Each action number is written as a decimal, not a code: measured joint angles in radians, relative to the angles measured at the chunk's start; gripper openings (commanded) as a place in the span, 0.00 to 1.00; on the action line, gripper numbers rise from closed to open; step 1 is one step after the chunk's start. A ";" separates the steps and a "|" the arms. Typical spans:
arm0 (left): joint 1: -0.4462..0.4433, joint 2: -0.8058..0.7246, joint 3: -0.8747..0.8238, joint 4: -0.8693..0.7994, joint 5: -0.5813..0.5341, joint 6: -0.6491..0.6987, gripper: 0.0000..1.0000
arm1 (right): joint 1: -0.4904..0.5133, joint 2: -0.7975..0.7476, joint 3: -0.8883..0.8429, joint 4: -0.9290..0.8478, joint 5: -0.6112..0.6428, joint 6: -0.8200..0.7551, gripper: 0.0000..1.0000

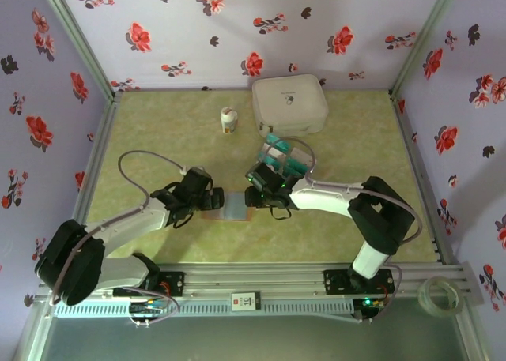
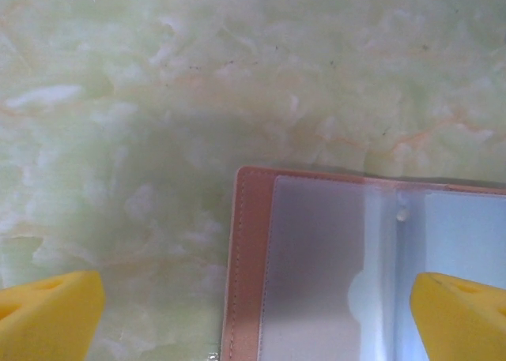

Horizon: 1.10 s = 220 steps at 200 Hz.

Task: Put the credit cards into the card holder
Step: Move the card holder to the bottom-center of the table.

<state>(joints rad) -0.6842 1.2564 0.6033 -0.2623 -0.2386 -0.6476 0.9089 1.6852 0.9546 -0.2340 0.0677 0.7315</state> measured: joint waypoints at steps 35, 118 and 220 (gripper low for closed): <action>0.000 0.039 0.006 0.004 0.017 0.003 1.00 | -0.014 0.001 -0.031 0.000 0.005 0.000 0.44; 0.000 0.061 0.006 0.024 0.042 0.004 1.00 | -0.015 -0.060 -0.110 0.015 0.007 0.011 0.00; -0.003 0.065 0.006 0.045 0.071 0.003 1.00 | -0.093 -0.193 -0.195 -0.008 0.016 -0.016 0.39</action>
<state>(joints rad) -0.6872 1.3212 0.6090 -0.2176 -0.1677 -0.6445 0.8154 1.4925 0.7597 -0.2420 0.0841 0.7158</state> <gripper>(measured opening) 0.996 0.220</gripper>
